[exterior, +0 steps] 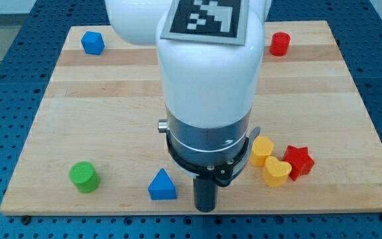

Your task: Place the blue triangle to the left center

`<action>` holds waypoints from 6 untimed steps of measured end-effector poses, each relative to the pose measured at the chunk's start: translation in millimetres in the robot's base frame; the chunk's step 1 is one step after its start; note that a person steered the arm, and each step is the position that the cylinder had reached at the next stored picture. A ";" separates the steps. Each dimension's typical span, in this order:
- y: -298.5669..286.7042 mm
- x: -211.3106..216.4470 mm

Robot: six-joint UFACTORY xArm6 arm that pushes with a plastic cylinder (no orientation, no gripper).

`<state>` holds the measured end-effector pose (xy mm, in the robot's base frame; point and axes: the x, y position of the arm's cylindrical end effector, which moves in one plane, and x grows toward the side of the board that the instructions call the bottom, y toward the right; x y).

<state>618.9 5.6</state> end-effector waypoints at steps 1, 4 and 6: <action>-75.8 -16.9; -173.0 -78.9; -213.1 -136.5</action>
<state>482.4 -207.5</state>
